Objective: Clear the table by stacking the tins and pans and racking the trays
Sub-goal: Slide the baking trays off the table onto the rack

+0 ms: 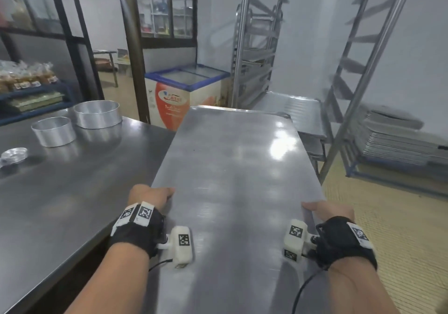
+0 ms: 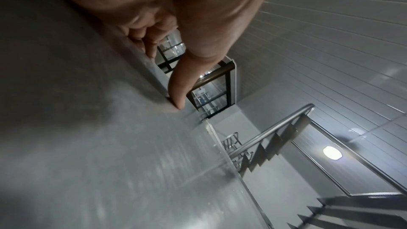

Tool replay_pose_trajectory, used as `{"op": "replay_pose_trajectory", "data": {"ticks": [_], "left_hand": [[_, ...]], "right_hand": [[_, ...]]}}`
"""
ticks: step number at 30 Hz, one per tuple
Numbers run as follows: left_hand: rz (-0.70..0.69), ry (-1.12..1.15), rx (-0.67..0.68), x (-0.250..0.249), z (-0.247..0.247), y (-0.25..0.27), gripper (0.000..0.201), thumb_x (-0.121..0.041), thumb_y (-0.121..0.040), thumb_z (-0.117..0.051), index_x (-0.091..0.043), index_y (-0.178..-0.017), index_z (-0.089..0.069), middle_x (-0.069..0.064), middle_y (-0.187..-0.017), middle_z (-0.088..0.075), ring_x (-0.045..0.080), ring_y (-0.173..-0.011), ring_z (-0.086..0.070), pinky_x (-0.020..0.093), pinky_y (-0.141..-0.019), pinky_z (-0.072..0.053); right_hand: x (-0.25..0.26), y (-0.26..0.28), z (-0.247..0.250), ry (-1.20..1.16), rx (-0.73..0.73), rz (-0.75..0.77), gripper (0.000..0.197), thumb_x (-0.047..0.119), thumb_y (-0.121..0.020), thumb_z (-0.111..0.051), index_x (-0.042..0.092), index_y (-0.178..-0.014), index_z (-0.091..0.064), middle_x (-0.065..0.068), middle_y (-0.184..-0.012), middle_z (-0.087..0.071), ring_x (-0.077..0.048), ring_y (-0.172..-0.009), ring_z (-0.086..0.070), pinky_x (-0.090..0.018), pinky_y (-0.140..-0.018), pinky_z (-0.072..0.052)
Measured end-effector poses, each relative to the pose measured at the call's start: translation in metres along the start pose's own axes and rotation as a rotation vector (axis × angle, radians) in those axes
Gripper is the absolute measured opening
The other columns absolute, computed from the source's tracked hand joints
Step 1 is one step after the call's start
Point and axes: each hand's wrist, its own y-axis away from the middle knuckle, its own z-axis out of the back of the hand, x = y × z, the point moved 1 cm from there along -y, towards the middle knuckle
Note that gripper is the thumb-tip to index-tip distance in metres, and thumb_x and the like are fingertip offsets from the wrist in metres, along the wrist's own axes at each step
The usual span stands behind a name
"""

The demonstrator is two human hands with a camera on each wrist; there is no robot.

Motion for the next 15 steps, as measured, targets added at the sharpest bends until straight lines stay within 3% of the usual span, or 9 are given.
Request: {"op": "replay_pose_trajectory", "data": {"ticks": [3,6,9,11,15], "left_hand": [[-0.046,-0.023,0.059,-0.018,-0.033,0.007,0.033,-0.020,-0.073,-0.087,-0.005,-0.070,-0.058,0.014,-0.078,-0.066,0.033,-0.080,-0.067,0.036,-0.077,-0.053],[-0.072,-0.048,0.109,-0.034,-0.061,0.012,0.036,-0.022,-0.070,-0.088,0.000,-0.088,-0.065,0.018,-0.089,-0.070,0.034,-0.084,-0.069,0.037,-0.079,-0.055],[-0.103,-0.064,0.142,-0.049,-0.085,0.010,0.036,-0.019,-0.071,-0.086,-0.001,-0.093,-0.065,0.015,-0.085,-0.067,0.032,-0.079,-0.067,0.034,-0.075,-0.052],[-0.116,-0.078,0.151,-0.061,-0.098,0.006,0.036,-0.019,-0.070,-0.087,-0.002,-0.093,-0.064,0.016,-0.088,-0.068,0.034,-0.082,-0.067,0.037,-0.080,-0.055],[-0.134,-0.135,0.178,-0.085,-0.125,-0.013,0.039,-0.021,-0.072,-0.086,0.000,-0.094,-0.063,0.021,-0.096,-0.069,0.035,-0.082,-0.067,0.040,-0.082,-0.055]], "right_hand": [[0.003,-0.012,0.031,-0.045,-0.045,0.007,0.041,0.011,-0.071,-0.086,-0.007,-0.097,-0.059,-0.011,-0.071,-0.057,-0.025,-0.058,-0.056,-0.032,-0.055,-0.045],[0.002,-0.025,0.054,-0.076,-0.071,-0.007,0.045,0.012,-0.071,-0.086,-0.009,-0.101,-0.060,-0.014,-0.073,-0.060,-0.025,-0.059,-0.058,-0.029,-0.049,-0.040],[0.006,-0.036,0.068,-0.106,-0.116,-0.026,0.045,0.011,-0.068,-0.088,-0.009,-0.101,-0.066,-0.019,-0.084,-0.068,-0.026,-0.063,-0.061,-0.029,-0.053,-0.045],[0.012,-0.045,0.073,-0.089,-0.133,-0.024,0.045,0.011,-0.069,-0.087,-0.010,-0.104,-0.067,-0.020,-0.091,-0.069,-0.026,-0.065,-0.061,-0.028,-0.052,-0.044],[0.028,-0.066,0.070,-0.076,-0.175,-0.014,0.044,0.008,-0.074,-0.084,-0.010,-0.109,-0.064,-0.023,-0.104,-0.068,-0.032,-0.082,-0.061,-0.034,-0.069,-0.046]]}}
